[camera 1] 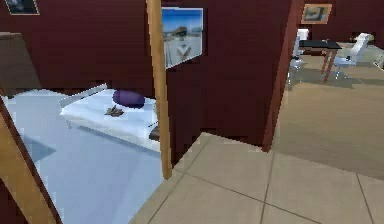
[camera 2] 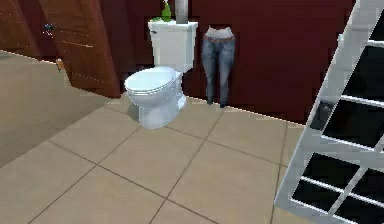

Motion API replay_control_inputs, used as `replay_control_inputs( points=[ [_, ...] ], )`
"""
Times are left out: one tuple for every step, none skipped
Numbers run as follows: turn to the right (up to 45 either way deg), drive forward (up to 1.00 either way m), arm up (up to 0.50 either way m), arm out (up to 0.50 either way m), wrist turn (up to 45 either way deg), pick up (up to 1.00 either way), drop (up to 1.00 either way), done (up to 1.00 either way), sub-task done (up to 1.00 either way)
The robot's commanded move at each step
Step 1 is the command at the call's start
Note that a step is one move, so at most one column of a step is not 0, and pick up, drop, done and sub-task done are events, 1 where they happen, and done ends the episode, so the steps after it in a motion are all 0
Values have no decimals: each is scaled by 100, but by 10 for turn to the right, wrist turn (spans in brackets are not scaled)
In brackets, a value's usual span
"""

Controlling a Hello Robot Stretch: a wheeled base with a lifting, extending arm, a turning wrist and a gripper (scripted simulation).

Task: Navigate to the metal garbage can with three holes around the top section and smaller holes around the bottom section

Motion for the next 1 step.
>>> replay_control_inputs(
  points=[
    [0, 60, 0, 0, 0, 0, 0, 0, 0]
  ],
)
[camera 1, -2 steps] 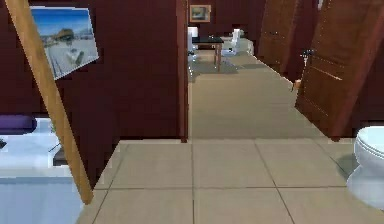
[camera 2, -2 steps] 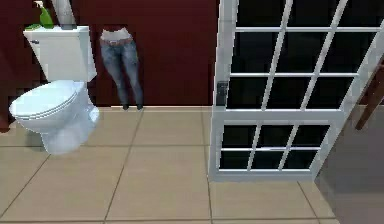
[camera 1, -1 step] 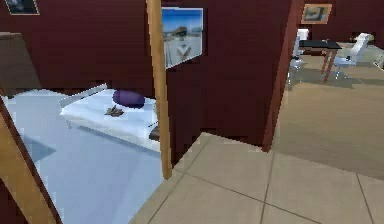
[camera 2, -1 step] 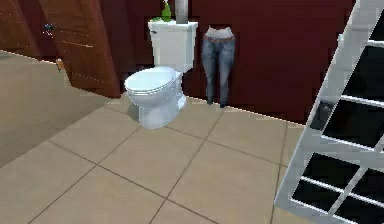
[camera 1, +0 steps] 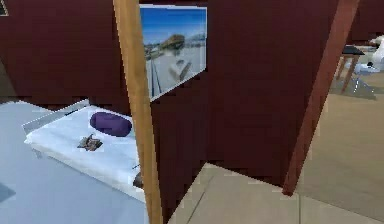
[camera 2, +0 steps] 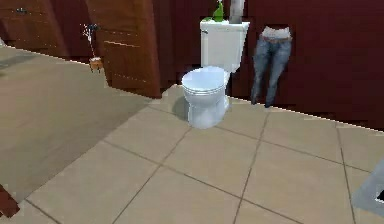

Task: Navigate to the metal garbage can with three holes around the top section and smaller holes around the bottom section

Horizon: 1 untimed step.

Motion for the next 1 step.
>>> replay_control_inputs(
  points=[
    [-450, 0, 0, 0, 0, 0, 0, 0, 0]
  ],
)
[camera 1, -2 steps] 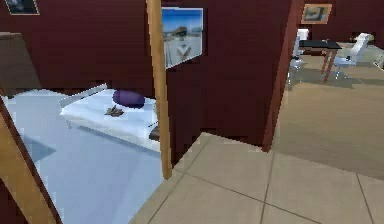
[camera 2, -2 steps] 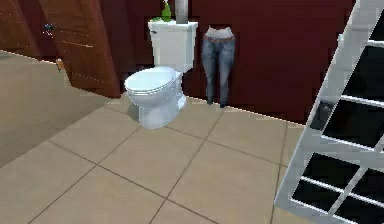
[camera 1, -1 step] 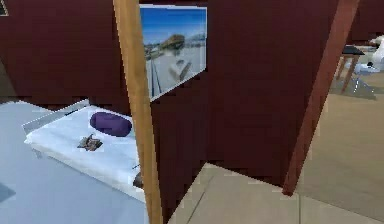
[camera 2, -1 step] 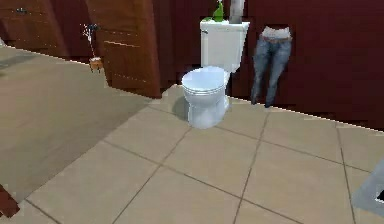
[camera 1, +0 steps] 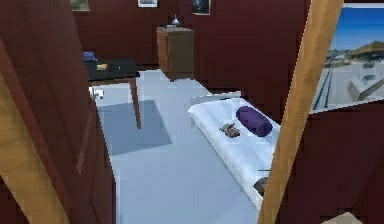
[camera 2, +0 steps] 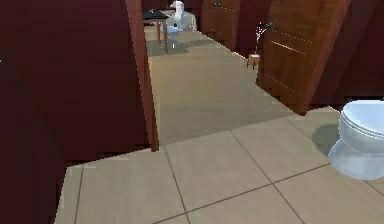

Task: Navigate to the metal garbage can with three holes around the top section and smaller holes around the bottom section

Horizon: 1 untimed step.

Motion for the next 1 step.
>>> replay_control_inputs(
  points=[
    [-30, 0, 0, 0, 0, 0, 0, 0, 0]
  ],
)
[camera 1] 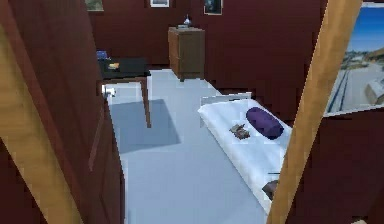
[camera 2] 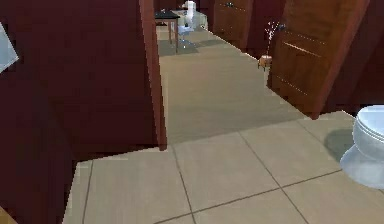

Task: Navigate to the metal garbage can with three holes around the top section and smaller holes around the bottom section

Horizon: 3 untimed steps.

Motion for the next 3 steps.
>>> replay_control_inputs(
  points=[
    [0, 100, 0, 0, 0, 0, 0, 0, 0],
    [-30, 0, 0, 0, 0, 0, 0, 0, 0],
    [0, 100, 0, 0, 0, 0, 0, 0, 0]
  ],
)
